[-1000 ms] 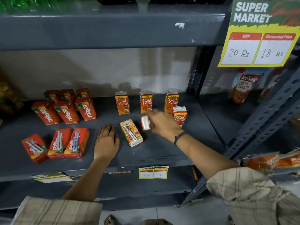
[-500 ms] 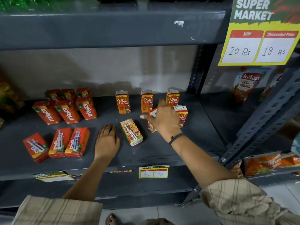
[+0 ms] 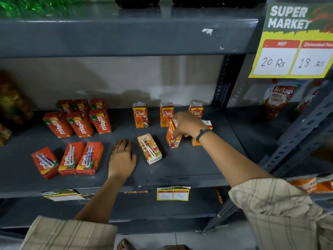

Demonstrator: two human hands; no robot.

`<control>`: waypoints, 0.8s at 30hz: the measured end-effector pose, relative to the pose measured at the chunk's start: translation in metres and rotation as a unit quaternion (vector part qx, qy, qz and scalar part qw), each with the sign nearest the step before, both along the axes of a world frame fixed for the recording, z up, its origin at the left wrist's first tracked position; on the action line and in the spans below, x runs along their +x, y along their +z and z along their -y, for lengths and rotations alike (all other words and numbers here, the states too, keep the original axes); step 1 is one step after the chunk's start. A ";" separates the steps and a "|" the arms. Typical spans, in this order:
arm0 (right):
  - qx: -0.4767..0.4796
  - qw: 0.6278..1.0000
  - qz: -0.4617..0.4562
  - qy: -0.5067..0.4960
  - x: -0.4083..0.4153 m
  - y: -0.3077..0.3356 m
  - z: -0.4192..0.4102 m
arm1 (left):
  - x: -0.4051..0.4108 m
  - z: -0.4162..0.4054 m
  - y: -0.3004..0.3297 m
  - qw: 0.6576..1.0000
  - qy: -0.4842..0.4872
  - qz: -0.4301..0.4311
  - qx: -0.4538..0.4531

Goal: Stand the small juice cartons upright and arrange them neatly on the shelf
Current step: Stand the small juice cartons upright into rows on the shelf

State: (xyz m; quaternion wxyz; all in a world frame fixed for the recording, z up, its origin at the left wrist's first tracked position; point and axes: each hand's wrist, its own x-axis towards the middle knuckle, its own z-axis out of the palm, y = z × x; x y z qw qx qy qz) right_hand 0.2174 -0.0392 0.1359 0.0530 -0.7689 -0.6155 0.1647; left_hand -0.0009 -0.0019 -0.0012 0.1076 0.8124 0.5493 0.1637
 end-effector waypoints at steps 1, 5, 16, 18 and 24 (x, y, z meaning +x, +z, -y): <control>-0.015 0.999 0.017 0.025 0.002 0.005 -0.002 | 0.000 0.000 0.000 1.000 0.000 0.000 0.001; 0.007 0.989 0.090 0.115 0.009 0.007 -0.009 | 0.000 -0.001 -0.001 1.000 0.001 0.000 0.003; 0.023 0.955 0.198 0.219 0.010 0.013 0.008 | -0.001 -0.001 -0.001 1.000 0.005 0.001 0.001; 0.087 0.931 0.255 0.245 0.000 0.013 0.014 | -0.001 -0.001 -0.002 1.000 0.005 0.003 0.001; 0.125 0.848 0.248 0.451 -0.036 -0.036 0.022 | 0.001 -0.004 -0.003 1.000 -0.001 -0.013 -0.002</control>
